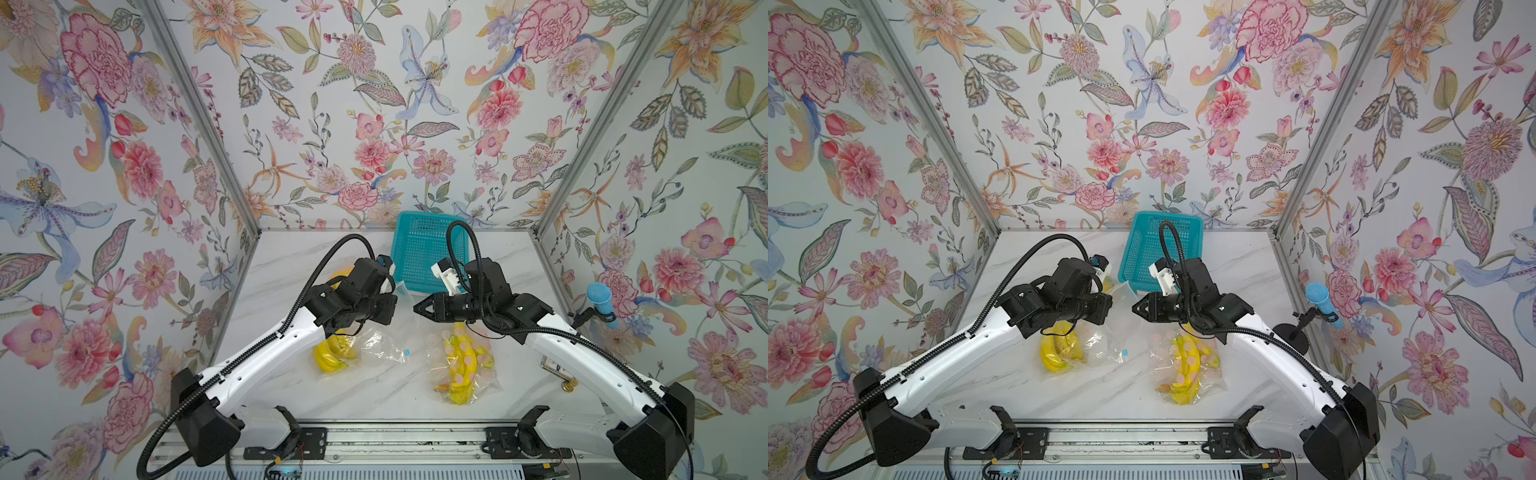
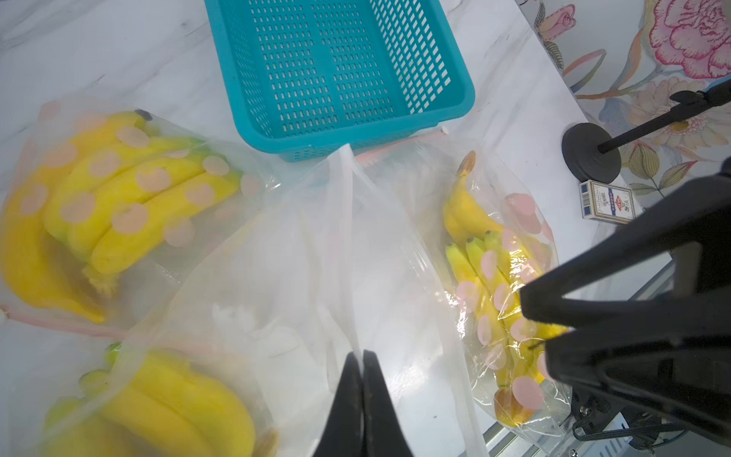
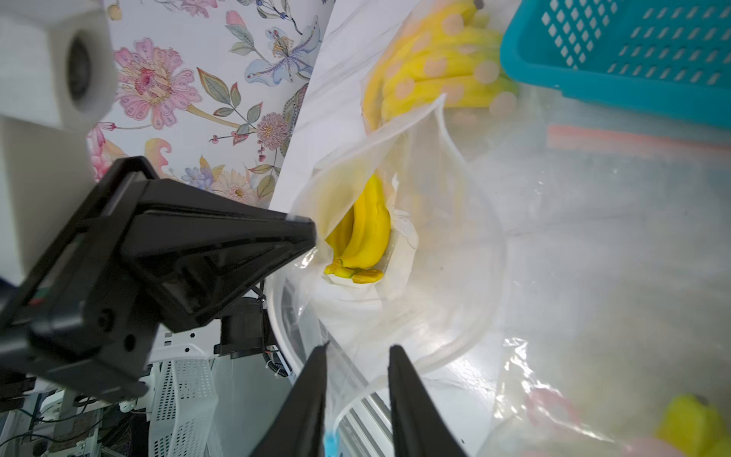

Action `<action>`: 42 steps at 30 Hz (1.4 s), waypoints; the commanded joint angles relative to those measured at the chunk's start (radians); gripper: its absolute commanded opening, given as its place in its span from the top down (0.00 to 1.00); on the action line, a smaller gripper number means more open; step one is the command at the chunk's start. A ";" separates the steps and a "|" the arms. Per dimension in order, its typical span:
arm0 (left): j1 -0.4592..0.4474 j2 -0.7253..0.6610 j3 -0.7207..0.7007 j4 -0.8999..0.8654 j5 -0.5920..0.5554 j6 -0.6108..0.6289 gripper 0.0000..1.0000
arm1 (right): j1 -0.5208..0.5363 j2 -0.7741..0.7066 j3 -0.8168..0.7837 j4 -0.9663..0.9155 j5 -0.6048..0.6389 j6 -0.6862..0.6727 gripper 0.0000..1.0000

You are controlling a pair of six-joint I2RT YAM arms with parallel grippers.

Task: Open the zip-top bag and take out the banana
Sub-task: Open the zipper of the food storage bag at the center of the board, then adjust the zipper food storage bag at the center of the board.

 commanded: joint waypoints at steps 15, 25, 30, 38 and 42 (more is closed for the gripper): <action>-0.034 0.036 0.053 0.063 0.019 -0.046 1.00 | 0.063 0.323 -0.245 0.483 -0.100 0.168 0.84; -0.010 -0.103 -0.039 -0.007 -0.056 -0.023 0.55 | -0.014 0.386 -0.368 0.498 -0.076 0.127 0.86; 0.033 -0.262 -0.218 -0.032 -0.127 -0.121 0.41 | -0.008 0.395 -0.331 0.471 -0.091 0.092 0.84; 0.146 -0.482 -0.480 -0.062 -0.223 -0.277 0.35 | -0.009 0.389 -0.318 0.443 -0.120 0.063 0.82; 0.252 -0.525 -0.548 -0.029 -0.232 -0.265 0.28 | -0.008 0.397 -0.305 0.422 -0.133 0.047 0.81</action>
